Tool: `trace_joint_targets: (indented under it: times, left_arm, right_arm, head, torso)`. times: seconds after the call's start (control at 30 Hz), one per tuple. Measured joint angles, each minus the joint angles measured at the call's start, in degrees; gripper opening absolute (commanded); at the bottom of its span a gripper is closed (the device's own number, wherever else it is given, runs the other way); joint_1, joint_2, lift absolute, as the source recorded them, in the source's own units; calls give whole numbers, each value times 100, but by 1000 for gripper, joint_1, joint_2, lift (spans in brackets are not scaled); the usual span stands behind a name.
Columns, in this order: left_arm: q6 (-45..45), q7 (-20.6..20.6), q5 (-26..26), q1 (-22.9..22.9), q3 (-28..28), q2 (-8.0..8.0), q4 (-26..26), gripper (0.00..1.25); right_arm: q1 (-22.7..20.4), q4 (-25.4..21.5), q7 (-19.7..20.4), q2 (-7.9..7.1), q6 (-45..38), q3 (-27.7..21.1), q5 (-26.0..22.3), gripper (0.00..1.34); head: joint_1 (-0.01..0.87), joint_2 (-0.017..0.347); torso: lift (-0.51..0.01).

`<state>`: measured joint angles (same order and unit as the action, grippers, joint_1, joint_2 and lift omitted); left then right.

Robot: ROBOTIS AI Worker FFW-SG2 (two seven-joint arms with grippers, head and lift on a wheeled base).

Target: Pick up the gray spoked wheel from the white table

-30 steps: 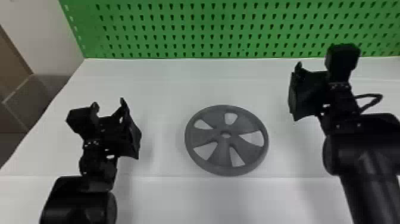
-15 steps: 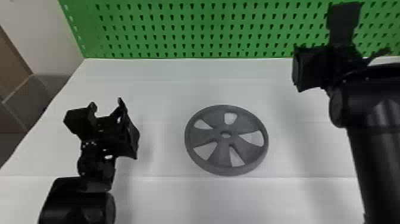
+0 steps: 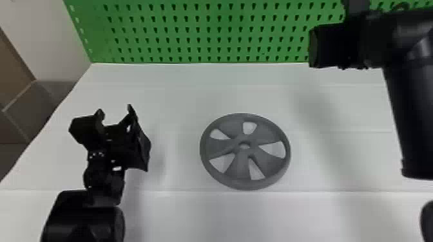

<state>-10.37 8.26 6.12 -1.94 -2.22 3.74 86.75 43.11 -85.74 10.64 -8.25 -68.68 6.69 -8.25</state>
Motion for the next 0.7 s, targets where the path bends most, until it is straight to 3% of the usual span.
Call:
trace_joint_targets:
  times: [0.27,0.53,0.7]
  left_arm:
    - [-2,0,-38,-1,-8,4,14,785]
    - [-1,0,-81,-14,-16,19,18,785]
    - [0,0,-99,-11,-8,43,18,785]
  right_arm:
    - [851,1629,-1,-70,-543,-64,-663,839]
    - [1365,2945,-1,-314,-917,240,-1374,839]
    - [1562,3468,-2,-410,-1141,415,-1559,841]
  head:
    - [779,75]
    - [779,77]
    - [779,77]
  torso:
    - [-78]
    - [-78]
    - [-78]
